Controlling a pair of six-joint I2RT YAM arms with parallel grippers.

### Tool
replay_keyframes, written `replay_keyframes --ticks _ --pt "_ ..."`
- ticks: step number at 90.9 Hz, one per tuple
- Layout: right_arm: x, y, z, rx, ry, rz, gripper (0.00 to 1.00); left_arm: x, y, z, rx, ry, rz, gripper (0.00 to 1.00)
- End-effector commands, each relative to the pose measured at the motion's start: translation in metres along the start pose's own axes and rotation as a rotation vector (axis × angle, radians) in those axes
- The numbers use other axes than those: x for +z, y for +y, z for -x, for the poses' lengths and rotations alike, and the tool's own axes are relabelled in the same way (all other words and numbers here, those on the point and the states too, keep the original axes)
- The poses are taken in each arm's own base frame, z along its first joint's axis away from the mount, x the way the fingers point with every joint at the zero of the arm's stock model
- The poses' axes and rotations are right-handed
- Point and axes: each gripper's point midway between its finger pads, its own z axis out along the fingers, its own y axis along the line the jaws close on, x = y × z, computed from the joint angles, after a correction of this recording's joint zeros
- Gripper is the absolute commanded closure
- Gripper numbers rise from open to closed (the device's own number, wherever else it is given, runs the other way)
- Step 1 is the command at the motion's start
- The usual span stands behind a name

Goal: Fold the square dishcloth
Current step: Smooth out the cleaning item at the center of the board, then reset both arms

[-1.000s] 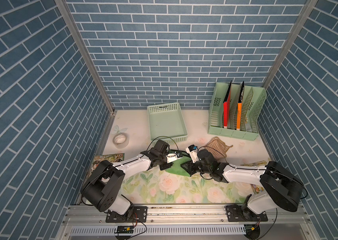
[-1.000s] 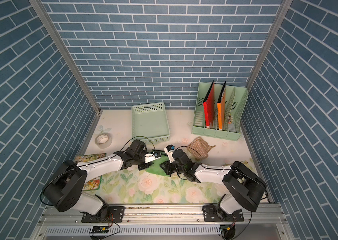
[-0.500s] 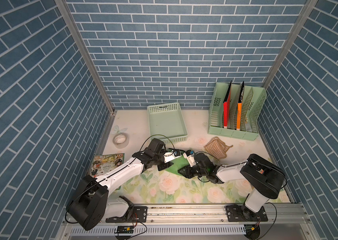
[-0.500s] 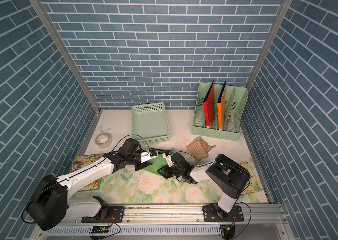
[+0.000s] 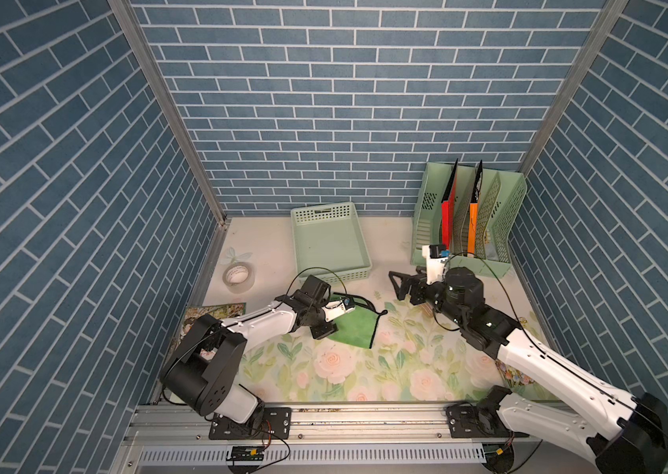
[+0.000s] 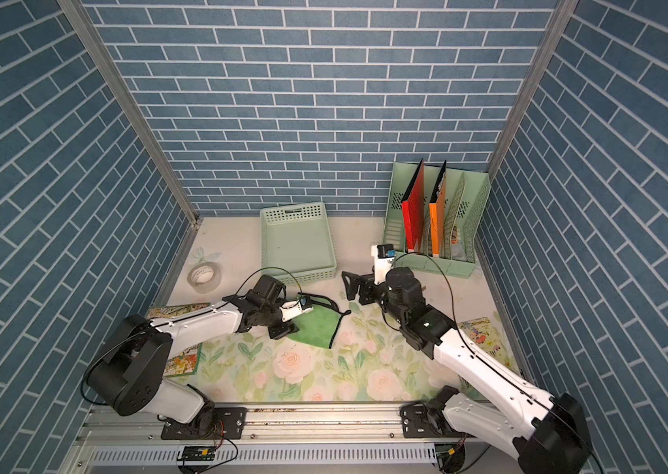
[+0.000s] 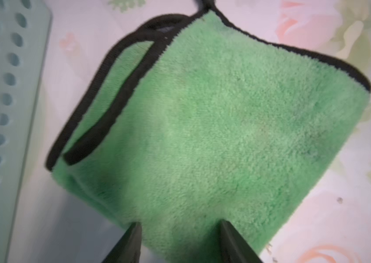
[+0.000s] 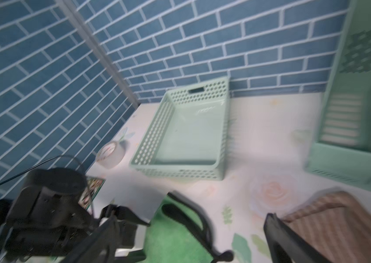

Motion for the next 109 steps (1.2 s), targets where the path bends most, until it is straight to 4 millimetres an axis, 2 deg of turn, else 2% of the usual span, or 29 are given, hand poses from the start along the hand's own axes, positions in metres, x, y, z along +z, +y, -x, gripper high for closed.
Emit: replay_keyframes --ticks 1,6,11,18,26,29,40,49,65,76,78,89,101,104,109 --pt "-0.019 -0.084 0.004 -0.189 -0.055 -0.362 0.01 -0.047 0.049 0.035 -0.153 -0.205 0.154 0.19" --pt "-0.030 -0.111 0.011 -0.251 -0.141 -0.466 0.00 -0.069 0.075 0.036 -0.251 -0.290 0.248 0.02" --pt "-0.041 -0.138 0.008 -0.287 -0.198 -0.563 0.00 -0.091 0.096 0.031 -0.330 -0.373 0.332 0.00" --pt "-0.056 -0.176 0.004 -0.277 -0.248 -0.680 0.00 -0.114 0.119 0.014 -0.430 -0.463 0.438 0.00" --pt "-0.063 -0.217 0.000 -0.172 -0.249 -0.742 0.01 -0.128 0.135 -0.009 -0.521 -0.520 0.538 0.00" --pt "-0.066 -0.231 -0.002 -0.150 -0.246 -0.782 0.00 -0.125 0.136 -0.023 -0.559 -0.515 0.572 0.00" --pt "-0.070 -0.262 -0.015 -0.108 -0.240 -0.826 0.01 -0.130 0.149 -0.050 -0.628 -0.542 0.706 0.00" --pt "-0.063 -0.267 -0.026 -0.093 -0.252 -0.770 0.00 -0.132 0.153 -0.065 -0.651 -0.578 0.775 0.00" --pt "-0.039 -0.253 -0.039 -0.145 -0.260 -0.615 0.00 -0.118 0.157 -0.087 -0.693 -0.549 0.832 0.00" --pt "-0.035 -0.242 -0.049 -0.205 -0.311 -0.543 0.00 -0.132 0.164 -0.088 -0.689 -0.611 0.908 0.00" --pt "-0.034 -0.243 -0.055 -0.212 -0.300 -0.538 0.00 -0.133 0.163 -0.089 -0.688 -0.619 0.916 0.00" --pt "-0.032 -0.239 -0.061 -0.246 -0.333 -0.507 0.00 -0.157 0.152 -0.082 -0.628 -0.758 0.977 0.00" --pt "-0.018 -0.235 -0.069 -0.279 -0.318 -0.454 0.00 -0.168 0.133 -0.080 -0.587 -0.863 0.989 0.00" --pt "-0.013 -0.232 -0.073 -0.295 -0.312 -0.434 0.00 -0.161 0.127 -0.084 -0.581 -0.862 0.978 0.00" --pt "-0.003 -0.233 -0.078 -0.307 -0.262 -0.425 0.00 -0.166 0.125 -0.082 -0.558 -0.915 0.996 0.00"
